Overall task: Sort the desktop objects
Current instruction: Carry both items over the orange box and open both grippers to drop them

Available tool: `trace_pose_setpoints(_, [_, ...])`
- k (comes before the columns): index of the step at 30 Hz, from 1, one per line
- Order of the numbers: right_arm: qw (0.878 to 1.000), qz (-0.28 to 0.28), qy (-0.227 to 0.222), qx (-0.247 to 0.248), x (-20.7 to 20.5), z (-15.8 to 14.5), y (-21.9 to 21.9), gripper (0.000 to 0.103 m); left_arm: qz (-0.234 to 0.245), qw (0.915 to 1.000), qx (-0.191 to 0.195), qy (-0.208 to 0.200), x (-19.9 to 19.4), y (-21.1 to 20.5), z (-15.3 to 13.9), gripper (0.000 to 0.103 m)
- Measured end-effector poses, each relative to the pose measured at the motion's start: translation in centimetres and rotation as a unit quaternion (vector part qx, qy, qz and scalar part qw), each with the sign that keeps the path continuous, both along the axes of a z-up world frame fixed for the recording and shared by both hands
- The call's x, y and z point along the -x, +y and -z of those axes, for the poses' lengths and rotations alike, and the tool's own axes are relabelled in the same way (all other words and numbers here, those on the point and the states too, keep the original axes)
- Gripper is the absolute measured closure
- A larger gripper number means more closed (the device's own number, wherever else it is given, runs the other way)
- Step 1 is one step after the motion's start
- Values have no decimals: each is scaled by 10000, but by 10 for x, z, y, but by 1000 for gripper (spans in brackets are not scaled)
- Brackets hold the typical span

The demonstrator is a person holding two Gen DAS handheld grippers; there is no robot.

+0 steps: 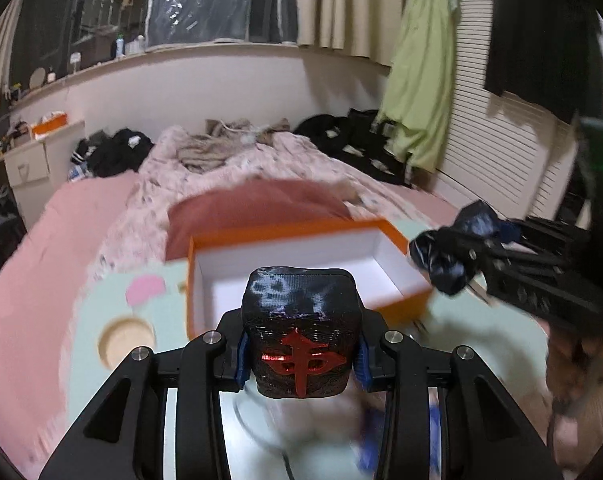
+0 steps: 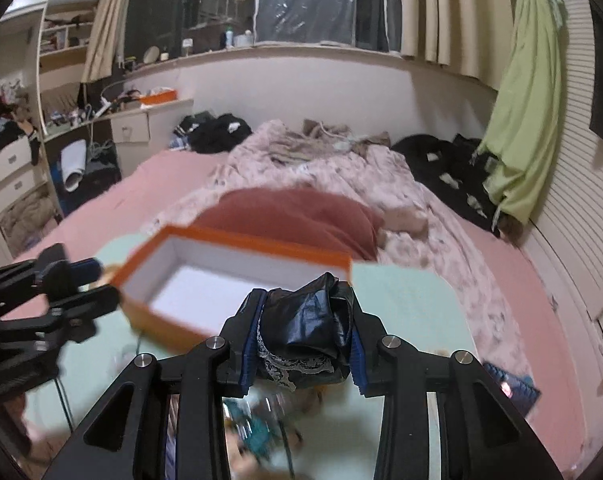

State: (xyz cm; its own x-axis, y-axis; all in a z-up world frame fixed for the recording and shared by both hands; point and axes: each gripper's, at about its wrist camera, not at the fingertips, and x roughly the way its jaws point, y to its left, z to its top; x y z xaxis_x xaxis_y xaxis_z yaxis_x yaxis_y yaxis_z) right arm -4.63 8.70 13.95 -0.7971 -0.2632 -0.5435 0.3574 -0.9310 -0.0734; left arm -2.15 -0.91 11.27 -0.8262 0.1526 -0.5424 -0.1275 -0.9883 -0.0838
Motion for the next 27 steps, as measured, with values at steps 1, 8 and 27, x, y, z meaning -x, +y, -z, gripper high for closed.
trace_pose_setpoints(1, [10000, -4, 36, 21, 8, 0, -7, 64, -48, 10000, -9, -6, 11, -1, 0, 63])
trace_pose_setpoints(8, [9967, 161, -778, -164, 44, 42, -17, 24, -267, 9981, -186, -525, 48, -11, 36, 24])
trace_pose_setpoints(27, [9983, -383, -445, -19, -77, 47, 41, 18, 272, 9977, 10, -623, -61, 3, 45, 24])
